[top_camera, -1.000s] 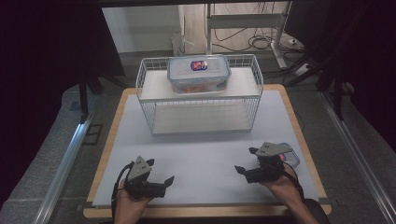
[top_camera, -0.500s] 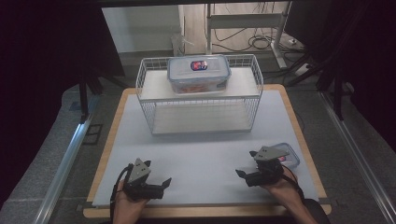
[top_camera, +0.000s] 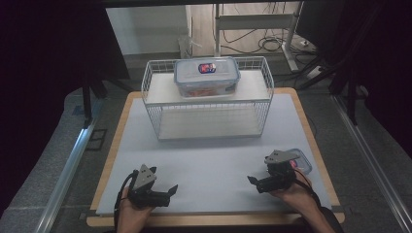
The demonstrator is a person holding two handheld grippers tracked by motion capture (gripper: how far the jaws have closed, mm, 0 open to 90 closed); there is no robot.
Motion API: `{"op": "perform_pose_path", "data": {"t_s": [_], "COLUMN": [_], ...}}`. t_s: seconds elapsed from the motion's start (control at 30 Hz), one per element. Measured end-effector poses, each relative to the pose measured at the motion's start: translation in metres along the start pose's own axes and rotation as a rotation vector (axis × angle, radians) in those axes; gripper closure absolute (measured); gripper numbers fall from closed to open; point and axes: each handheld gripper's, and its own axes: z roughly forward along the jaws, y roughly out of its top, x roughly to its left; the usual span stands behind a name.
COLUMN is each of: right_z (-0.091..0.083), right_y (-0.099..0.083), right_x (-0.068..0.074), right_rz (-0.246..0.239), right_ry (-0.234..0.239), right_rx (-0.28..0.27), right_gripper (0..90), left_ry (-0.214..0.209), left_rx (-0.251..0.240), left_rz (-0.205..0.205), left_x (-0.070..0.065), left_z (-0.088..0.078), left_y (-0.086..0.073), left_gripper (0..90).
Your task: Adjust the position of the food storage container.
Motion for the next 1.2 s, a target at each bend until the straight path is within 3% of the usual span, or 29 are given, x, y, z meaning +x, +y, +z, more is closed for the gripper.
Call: {"op": "perform_pose_path", "data": {"t_s": [0.07,0.13,0.17,0.2,0.23,0.27,0.3,0.4,0.6,0.7,0.8,0.93,1.2], "right_z": [-0.002,-0.009,-0.009,-0.011,-0.013,-0.017,-0.017,-0.025,-0.049,-0.052,-0.057,-0.066,-0.071], "right_y": [0.001,0.003,0.003,0.003,0.003,0.003,0.003,0.001,-0.004,-0.008,-0.016,-0.026,-0.045], "right_x": [-0.002,-0.011,-0.011,-0.013,-0.016,-0.023,-0.023,-0.035,-0.060,-0.066,-0.081,-0.095,-0.113], "right_rz": [0.005,0.038,0.038,0.047,0.044,0.039,0.039,0.050,0.084,0.109,0.152,0.191,0.263], "right_ry": [-0.014,-0.017,-0.017,-0.017,-0.022,-0.043,-0.043,-0.076,-0.180,-0.198,-0.253,-0.291,-0.318], "right_rx": [0.007,0.010,0.010,0.013,0.016,0.021,0.021,0.016,-0.017,-0.006,0.006,0.018,0.065], "right_gripper": [8.3,24.8,24.8,30.4,37.2,50.7,50.7,66.9,87.5,89.4,89.5,89.5,89.5], "left_ry": [-0.003,-0.004,-0.004,-0.005,-0.005,-0.006,-0.006,-0.006,-0.006,-0.005,-0.004,-0.001,0.000], "left_rx": [0.001,0.005,0.006,0.008,0.008,0.008,0.008,0.011,0.012,0.015,0.017,0.017,0.023], "left_rz": [-0.001,0.004,0.006,0.008,0.010,0.010,0.010,0.012,0.013,0.016,0.018,0.016,0.022], "left_x": [0.000,-0.001,-0.001,-0.001,-0.002,-0.002,-0.002,-0.002,-0.002,-0.002,-0.002,-0.002,-0.003], "left_z": [0.000,0.001,0.001,0.002,0.002,0.002,0.002,0.002,0.002,0.002,0.002,0.002,0.003], "left_y": [0.000,0.000,0.000,0.000,0.000,0.000,0.000,0.000,0.000,0.000,0.000,0.000,0.000], "left_gripper": [3.4,3.4,3.4,3.4,3.4,3.4,3.4,3.5,3.6,3.6,3.7,3.8,4.0]}}
